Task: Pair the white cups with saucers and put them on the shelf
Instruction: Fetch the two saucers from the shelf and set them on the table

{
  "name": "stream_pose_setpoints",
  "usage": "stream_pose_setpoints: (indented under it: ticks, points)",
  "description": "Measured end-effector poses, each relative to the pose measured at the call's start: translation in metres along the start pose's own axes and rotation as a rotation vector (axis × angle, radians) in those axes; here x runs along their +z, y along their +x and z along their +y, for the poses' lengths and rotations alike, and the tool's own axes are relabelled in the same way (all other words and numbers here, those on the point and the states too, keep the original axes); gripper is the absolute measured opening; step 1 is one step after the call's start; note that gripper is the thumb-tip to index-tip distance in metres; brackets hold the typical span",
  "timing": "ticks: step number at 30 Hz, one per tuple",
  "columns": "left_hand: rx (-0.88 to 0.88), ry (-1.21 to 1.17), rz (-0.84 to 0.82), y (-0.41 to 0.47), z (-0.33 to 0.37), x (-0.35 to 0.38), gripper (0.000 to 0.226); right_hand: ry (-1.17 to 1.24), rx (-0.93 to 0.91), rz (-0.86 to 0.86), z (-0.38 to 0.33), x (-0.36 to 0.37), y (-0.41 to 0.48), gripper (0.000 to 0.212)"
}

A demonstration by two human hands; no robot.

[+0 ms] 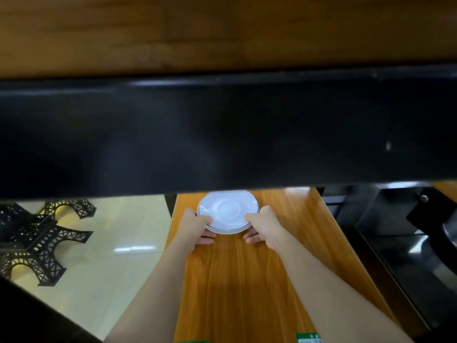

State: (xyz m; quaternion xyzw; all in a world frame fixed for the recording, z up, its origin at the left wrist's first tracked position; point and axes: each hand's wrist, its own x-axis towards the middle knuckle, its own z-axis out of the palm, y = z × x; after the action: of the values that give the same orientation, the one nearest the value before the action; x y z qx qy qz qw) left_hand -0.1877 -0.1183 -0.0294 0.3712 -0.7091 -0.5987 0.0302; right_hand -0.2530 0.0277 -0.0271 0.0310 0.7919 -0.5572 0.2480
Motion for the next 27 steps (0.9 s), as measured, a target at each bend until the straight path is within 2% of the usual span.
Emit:
stream_pose_setpoints:
  ticks: [7, 14, 17, 20, 23, 27]
  points:
    - [-0.033, -0.238, -0.046, -0.014, -0.003, -0.005, 0.047, 0.214, -0.070, -0.084, 0.007, -0.009, -0.020, 0.031]
    - [0.047, -0.296, -0.062, -0.053, -0.005, -0.005, 0.064, 0.300, -0.157, -0.099, 0.015, -0.025, -0.053, 0.047]
    - [0.144, -0.243, -0.056, -0.075, -0.009, 0.002, 0.049, 0.270, -0.228, -0.125, 0.022, -0.033, -0.070, 0.049]
    - [0.183, -0.288, -0.054, -0.097, -0.018, 0.009, 0.032, 0.306, -0.245, -0.126, 0.034, -0.038, -0.088, 0.035]
    - [0.225, -0.330, -0.043, -0.124, -0.030, 0.013, 0.028, 0.333, -0.256, -0.098, 0.046, -0.040, -0.106, 0.025]
    - [0.254, -0.419, -0.028, -0.163, -0.047, 0.012, 0.024, 0.363, -0.253, -0.097, 0.062, -0.045, -0.142, 0.028]
